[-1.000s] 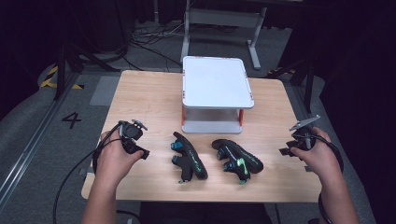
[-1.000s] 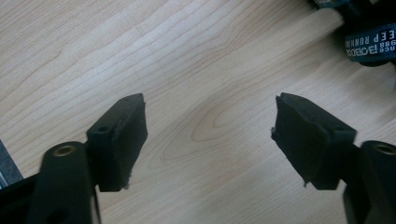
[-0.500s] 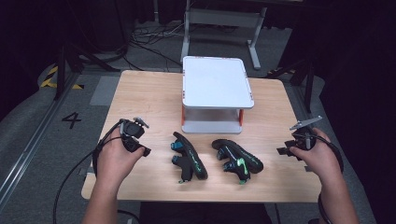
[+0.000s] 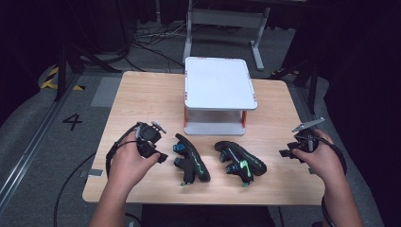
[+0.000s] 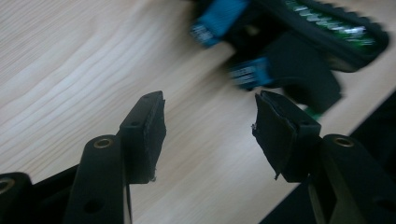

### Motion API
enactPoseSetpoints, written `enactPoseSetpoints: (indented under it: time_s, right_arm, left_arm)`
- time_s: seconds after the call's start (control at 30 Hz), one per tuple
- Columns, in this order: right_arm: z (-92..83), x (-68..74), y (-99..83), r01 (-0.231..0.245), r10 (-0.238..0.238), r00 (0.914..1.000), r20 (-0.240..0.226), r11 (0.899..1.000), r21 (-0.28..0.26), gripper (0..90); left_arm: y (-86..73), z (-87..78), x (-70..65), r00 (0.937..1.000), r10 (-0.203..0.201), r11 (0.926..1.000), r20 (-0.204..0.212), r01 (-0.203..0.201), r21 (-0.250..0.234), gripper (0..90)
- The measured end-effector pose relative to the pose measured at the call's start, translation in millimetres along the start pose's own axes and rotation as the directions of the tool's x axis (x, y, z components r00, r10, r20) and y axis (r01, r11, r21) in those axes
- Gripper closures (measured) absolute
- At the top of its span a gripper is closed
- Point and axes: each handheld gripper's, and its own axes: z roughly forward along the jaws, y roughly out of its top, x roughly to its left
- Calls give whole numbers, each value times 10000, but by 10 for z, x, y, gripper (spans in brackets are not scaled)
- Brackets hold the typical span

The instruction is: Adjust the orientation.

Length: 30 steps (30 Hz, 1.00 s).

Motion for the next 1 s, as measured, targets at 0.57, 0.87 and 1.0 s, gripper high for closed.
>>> enactPoseSetpoints:
  time_s: [0.57, 0.87, 1.0]
  right_arm:
    - [26, 36, 29, 55, -56, 9995, -300, 10000, -29, 471]
    - [47, 48, 40, 134, -135, 9989, -450, 9999, -30, 474]
    - [56, 46, 39, 116, -116, 9986, -525, 9999, 0, 473]
  left_arm:
    - [-15, 390, -516, 9778, 1403, 9792, 1554, -1602, 1241, 412]
    - [-1, 696, -512, 9702, 1508, 9609, 1898, -1890, 2025, 410]
    - [0, 787, -515, 9666, 1617, 9525, 1990, -2056, 2248, 415]
